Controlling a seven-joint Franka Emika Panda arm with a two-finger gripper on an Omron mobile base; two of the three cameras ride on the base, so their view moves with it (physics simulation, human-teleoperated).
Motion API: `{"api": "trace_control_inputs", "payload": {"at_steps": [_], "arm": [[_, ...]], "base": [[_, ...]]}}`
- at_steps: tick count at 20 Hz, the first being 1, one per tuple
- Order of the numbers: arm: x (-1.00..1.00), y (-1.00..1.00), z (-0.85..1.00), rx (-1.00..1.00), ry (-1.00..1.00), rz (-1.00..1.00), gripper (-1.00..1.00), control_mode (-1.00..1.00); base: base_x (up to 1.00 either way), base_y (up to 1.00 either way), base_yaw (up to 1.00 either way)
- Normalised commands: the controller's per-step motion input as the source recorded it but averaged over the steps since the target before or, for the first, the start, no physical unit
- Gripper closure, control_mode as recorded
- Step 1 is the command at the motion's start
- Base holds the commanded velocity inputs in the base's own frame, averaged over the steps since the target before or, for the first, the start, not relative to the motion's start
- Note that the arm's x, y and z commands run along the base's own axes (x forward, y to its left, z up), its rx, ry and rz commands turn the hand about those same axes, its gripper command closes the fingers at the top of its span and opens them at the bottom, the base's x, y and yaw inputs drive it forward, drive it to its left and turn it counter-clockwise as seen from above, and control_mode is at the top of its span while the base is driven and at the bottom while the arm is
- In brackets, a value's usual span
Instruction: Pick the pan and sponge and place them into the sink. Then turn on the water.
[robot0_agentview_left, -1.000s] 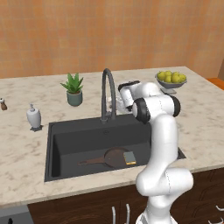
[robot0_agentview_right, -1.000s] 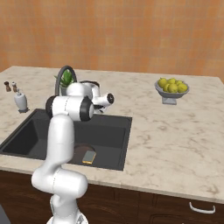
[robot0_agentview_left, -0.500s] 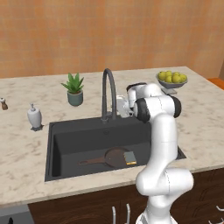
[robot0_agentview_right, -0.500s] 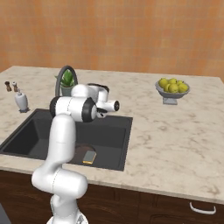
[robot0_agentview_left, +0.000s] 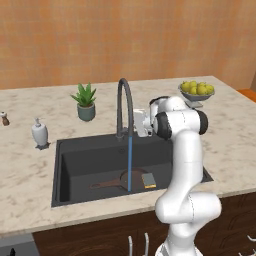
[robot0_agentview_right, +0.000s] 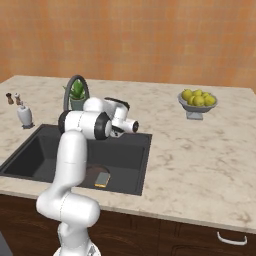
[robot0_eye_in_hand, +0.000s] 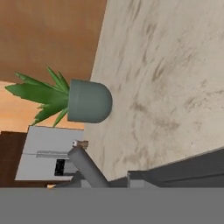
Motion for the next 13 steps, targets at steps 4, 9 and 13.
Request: {"api": "trace_control_inputs", "payload": {"at_steps": [4,9,13], "arm": [[0.00,-0.17,-0.03,0.08,0.06,-0.05,1.00,-1.00],[0.00,-0.02,-0.01,0.00,0.01,-0.01,1.00,-1.00],[0.00,0.00,0.00,0.00,0.00,0.00,1.00,-1.00]], "base": [[0.00,0.00,0.00],[0.00,0.00,0.00],[0.00,0.00,0.00]]}}
